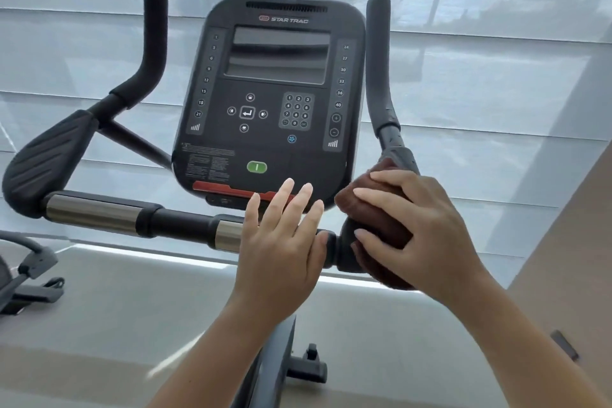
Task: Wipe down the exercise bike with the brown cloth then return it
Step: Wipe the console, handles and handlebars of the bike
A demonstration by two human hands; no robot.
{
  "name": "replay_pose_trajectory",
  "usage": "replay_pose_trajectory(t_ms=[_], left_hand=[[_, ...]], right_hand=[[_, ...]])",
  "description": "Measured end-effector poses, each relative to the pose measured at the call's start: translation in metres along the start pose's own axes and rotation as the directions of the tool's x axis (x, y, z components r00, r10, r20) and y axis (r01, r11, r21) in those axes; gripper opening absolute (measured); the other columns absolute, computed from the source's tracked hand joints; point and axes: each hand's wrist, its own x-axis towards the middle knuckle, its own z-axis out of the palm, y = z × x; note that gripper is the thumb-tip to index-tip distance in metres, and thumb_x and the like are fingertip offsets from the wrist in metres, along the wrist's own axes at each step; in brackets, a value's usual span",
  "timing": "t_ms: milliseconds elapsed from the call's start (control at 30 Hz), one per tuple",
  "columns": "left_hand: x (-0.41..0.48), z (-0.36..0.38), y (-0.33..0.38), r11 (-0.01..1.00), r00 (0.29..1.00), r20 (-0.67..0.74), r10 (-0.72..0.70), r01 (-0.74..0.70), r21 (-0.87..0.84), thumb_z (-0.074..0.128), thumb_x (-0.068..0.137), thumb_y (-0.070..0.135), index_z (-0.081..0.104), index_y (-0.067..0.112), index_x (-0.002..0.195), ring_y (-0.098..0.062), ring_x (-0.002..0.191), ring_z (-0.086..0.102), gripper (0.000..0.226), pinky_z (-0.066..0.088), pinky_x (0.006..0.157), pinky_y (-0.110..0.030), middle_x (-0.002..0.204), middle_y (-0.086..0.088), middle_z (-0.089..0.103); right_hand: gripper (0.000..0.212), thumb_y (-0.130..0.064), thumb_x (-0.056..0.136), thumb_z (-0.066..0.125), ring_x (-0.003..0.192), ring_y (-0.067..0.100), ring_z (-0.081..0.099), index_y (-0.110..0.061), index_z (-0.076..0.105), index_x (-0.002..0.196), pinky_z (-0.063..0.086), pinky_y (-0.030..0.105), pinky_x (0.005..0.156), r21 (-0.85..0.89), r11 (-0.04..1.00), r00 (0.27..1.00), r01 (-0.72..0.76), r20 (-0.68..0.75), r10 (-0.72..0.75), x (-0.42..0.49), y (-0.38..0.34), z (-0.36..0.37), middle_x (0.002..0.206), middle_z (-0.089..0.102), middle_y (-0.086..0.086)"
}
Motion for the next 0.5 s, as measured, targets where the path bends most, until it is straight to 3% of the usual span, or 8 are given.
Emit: replay_pose_trajectory(t_ms=[133,267,433,500], left_hand=[[0.001,0.002,0.002,1.0,0.999,-0.033,-0.007,0.007,0.01,0.033,0.091,0.028,0.066,0.011,0.109,-0.029,0.121,0.049,0.04,0.026,0.099,-0.051,0.122,-0.008,0.061],[0.0,0.001,0.003,1.0,0.999,-0.038,-0.008,0.008,0.009,0.032,0.092,0.027,0.066,0.011,0.108,-0.029,0.119,0.05,0.041,0.026,0.099,-0.051,0.12,-0.006,0.062],[-0.002,0.001,0.002,1.0,0.999,-0.04,-0.005,0.005,-0.002,0.031,0.093,0.029,0.065,0.011,0.11,-0.028,0.12,0.049,0.042,0.026,0.099,-0.05,0.121,-0.006,0.061],[-0.003,0.001,0.001,1.0,0.999,-0.036,-0.007,0.007,-0.006,0.032,0.093,0.029,0.065,0.011,0.11,-0.028,0.121,0.049,0.042,0.027,0.099,-0.051,0.122,-0.006,0.061]], right_hand=[[0.029,-0.03,0.079,0.062,0.098,0.023,0.055,-0.021,0.069,0.105,0.042,0.03,0.091,0.048,0.996,0.996,0.077,0.049,-0.08,0.013,0.015,-0.008,0.111,0.062,0.0],[0.031,-0.014,0.077,0.07,0.104,0.029,0.054,-0.019,0.068,0.108,0.04,0.039,0.096,0.066,0.997,0.992,-0.045,0.125,0.036,0.046,0.033,-0.02,0.113,0.06,0.002],[0.027,-0.03,0.08,0.061,0.092,0.025,0.055,-0.02,0.07,0.103,0.042,0.028,0.087,0.061,0.994,0.995,0.095,0.023,-0.097,-0.008,0.001,-0.009,0.111,0.062,0.004],[0.026,-0.028,0.081,0.062,0.09,0.025,0.055,-0.018,0.07,0.103,0.042,0.026,0.087,0.059,0.988,0.989,0.143,0.031,-0.145,-0.008,0.003,-0.01,0.11,0.063,0.006]])
